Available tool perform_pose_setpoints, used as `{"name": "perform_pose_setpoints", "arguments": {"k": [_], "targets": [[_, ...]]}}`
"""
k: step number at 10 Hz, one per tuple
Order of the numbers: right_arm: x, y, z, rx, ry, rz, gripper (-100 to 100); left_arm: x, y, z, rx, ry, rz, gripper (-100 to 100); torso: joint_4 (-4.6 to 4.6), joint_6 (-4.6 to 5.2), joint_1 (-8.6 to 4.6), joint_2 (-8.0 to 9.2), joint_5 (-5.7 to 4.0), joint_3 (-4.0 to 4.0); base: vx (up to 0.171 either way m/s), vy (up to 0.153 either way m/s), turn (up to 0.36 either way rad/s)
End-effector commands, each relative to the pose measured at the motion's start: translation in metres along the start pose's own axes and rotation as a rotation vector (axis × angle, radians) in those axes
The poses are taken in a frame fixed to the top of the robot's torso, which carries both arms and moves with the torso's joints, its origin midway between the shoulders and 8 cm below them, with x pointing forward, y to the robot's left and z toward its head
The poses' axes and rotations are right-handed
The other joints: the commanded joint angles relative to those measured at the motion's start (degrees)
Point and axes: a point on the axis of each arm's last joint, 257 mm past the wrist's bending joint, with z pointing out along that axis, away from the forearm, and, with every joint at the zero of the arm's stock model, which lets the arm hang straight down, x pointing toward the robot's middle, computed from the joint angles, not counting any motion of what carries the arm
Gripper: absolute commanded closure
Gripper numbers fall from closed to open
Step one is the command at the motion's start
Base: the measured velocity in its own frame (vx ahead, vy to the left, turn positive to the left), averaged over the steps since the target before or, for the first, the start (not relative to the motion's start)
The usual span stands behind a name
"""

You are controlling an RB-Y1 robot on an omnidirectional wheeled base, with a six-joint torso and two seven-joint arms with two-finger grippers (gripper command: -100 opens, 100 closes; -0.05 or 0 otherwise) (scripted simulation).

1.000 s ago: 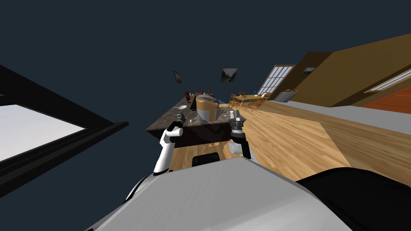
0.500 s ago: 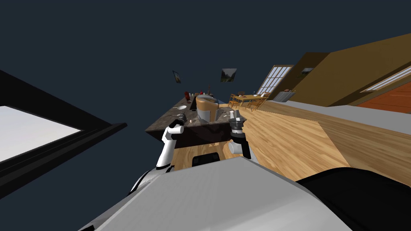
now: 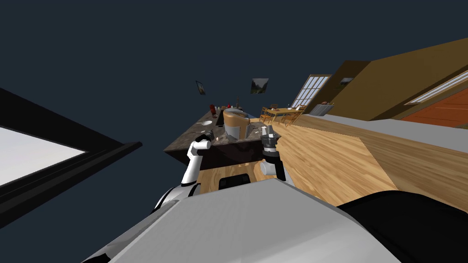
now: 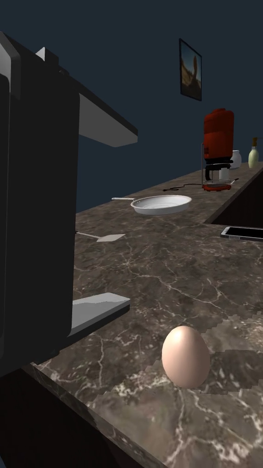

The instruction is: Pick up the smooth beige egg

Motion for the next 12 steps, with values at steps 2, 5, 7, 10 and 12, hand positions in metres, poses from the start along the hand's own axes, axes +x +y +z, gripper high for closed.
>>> {"name": "perform_pose_setpoints", "arguments": {"k": [2,5,7,10,12], "targets": [[0.0,0.0,0.0,0.0,0.0,0.0,0,-0.001,0.014,0.003,-0.061,-0.003,0.003,-100,0.0,-0.01,0.01,0.03,0.01,0.01,0.022,0.021,-0.008],[0.0,0.0,0.0,0.0,0.0,0.0,0,0.006,0.033,0.012,-0.163,0.005,0.014,-100,0.01,-0.01,-0.02,0.07,0.0,0.04,0.033,0.024,-0.026],[0.0,0.0,0.0,0.0,0.0,0.0,0,0.009,0.045,0.014,-0.224,0.01,0.019,-100,0.0,-0.01,-0.01,0.03,0.0,0.01,0.044,0.029,-0.035],[0.0,0.0,0.0,0.0,0.0,0.0,0,0.012,0.062,0.014,-0.302,0.014,0.025,-100,0.0,-0.01,0.01,0.03,0.01,0.02,0.036,0.029,-0.015],[0.0,0.0,0.0,0.0,0.0,0.0,0,0.015,0.073,0.014,-0.356,0.021,0.03,-100,0.0,-0.01,-0.01,-0.01,0.0,-0.01,0.046,0.027,-0.022]]}}
